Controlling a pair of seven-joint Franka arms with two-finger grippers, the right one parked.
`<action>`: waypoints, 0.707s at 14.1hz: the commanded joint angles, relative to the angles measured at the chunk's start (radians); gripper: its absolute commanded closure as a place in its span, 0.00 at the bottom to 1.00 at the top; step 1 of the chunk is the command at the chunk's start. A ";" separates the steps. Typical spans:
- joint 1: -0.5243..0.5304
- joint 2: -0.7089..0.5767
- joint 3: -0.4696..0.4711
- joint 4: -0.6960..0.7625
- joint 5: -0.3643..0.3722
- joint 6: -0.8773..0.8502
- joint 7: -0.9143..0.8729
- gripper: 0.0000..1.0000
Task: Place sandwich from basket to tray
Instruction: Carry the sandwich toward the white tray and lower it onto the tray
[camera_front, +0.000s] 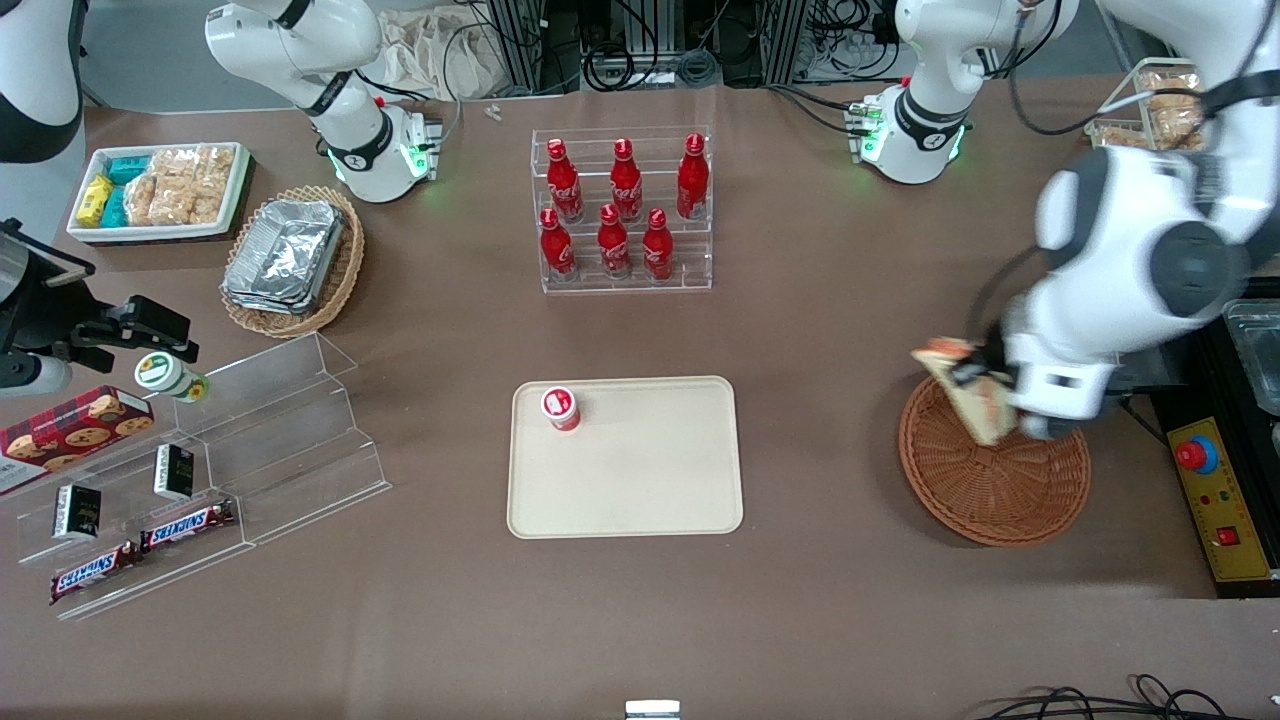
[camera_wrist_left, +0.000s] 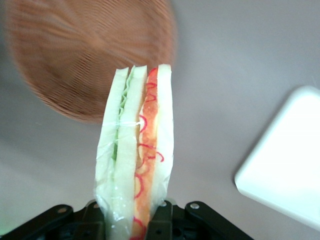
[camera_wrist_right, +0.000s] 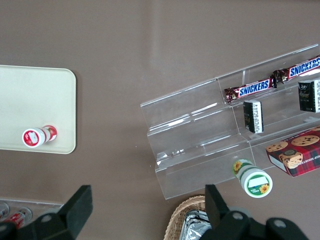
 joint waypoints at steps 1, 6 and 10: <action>-0.057 0.065 -0.095 0.034 0.007 0.079 0.020 1.00; -0.259 0.336 -0.095 0.207 0.143 0.232 -0.007 1.00; -0.313 0.478 -0.094 0.240 0.325 0.379 -0.131 1.00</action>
